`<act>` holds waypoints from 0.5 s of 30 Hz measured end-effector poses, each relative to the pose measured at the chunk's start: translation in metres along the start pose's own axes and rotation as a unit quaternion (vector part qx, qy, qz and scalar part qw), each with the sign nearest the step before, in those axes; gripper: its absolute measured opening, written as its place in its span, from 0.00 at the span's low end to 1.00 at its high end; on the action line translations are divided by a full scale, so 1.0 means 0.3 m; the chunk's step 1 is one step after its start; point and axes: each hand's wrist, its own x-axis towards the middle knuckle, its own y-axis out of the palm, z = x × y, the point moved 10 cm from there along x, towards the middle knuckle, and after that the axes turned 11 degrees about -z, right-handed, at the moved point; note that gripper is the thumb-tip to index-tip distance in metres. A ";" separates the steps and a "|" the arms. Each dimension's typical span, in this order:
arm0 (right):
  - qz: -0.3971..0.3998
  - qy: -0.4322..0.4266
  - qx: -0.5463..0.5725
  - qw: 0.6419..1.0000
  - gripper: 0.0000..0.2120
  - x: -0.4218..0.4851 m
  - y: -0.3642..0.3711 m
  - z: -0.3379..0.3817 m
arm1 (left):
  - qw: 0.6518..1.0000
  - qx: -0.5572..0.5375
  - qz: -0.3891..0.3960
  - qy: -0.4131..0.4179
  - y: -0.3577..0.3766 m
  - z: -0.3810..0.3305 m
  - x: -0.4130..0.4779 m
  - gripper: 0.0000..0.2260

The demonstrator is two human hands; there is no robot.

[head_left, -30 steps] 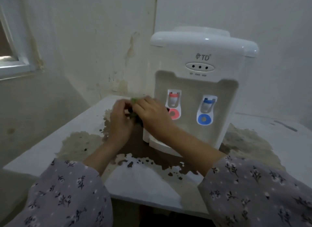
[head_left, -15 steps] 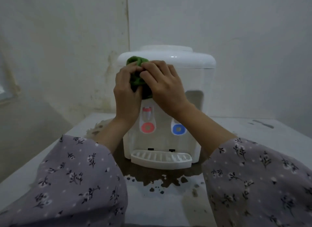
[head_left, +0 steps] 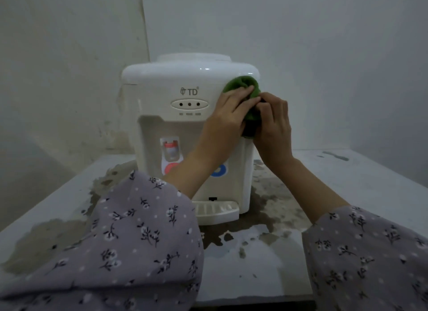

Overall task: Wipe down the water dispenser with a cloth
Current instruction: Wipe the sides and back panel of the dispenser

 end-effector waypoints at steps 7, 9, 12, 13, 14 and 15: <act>0.085 0.036 0.011 0.996 0.10 -0.278 -0.048 -0.035 | 0.994 -0.008 0.109 0.010 0.158 -0.063 -0.224 0.15; 0.111 0.035 0.019 0.993 0.09 -0.337 -0.061 -0.033 | 0.990 -0.011 0.139 -0.001 0.186 -0.079 -0.289 0.17; 0.155 0.026 0.029 0.987 0.09 -0.406 -0.069 -0.020 | 0.986 -0.014 0.164 -0.011 0.196 -0.097 -0.369 0.17; 0.170 0.017 0.032 0.985 0.08 -0.426 -0.070 -0.009 | 0.986 -0.014 0.168 -0.011 0.196 -0.098 -0.397 0.17; 0.181 0.006 0.036 0.983 0.08 -0.447 -0.072 0.002 | 0.985 -0.016 0.171 -0.014 0.194 -0.097 -0.425 0.17; 0.191 -0.004 0.041 0.981 0.08 -0.467 -0.075 0.014 | 0.985 -0.018 0.171 -0.017 0.193 -0.095 -0.452 0.17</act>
